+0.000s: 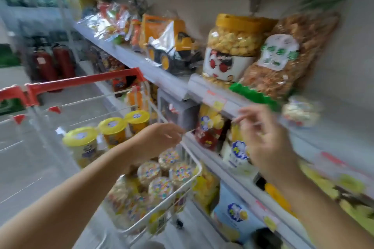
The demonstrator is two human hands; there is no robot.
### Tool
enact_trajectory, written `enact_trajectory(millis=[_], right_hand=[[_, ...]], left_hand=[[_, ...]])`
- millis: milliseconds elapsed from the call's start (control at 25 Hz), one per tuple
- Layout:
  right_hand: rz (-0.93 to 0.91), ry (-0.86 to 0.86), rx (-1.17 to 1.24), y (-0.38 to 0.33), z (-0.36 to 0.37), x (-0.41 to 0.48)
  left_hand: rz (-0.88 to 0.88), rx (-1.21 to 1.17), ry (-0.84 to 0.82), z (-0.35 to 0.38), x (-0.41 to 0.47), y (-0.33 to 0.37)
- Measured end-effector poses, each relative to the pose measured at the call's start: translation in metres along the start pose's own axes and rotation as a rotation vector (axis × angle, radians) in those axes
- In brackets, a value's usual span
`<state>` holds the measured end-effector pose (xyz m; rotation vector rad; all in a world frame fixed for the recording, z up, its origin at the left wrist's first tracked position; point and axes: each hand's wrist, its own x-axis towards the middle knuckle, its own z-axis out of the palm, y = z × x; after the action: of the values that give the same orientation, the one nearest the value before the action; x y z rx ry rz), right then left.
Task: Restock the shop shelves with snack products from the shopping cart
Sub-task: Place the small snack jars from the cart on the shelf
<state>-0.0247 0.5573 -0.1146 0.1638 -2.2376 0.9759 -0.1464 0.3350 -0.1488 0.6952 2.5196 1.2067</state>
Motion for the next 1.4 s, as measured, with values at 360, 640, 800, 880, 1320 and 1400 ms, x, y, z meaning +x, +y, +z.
enact_trajectory(millis=[360,640,800,880,1320,1400], right_hand=[[-0.016,-0.877,-0.328,0.026,0.183,-0.04],[-0.077,-0.925,-0.324,0.048,0.174,-0.037],[-0.088,-0.986,-0.344,0.046,0.155,-0.052],[-0.088,-0.951,-0.332,0.046,0.151,-0.051],[0.191,-1.113,-0.276,0.033,0.09,-0.088],[0.261,-1.126,-0.267,0.027,0.078,-0.093]], left_hand=[[-0.245,0.549,0.2,-0.003,-0.059,-0.103],[-0.303,0.484,0.214,0.02,-0.055,-0.093],[-0.333,0.523,0.156,0.034,-0.074,-0.078],[-0.339,0.516,0.16,0.038,-0.077,-0.071],[-0.305,0.492,-0.143,0.082,-0.091,-0.038],[-0.282,0.473,-0.196,0.088,-0.082,-0.037]])
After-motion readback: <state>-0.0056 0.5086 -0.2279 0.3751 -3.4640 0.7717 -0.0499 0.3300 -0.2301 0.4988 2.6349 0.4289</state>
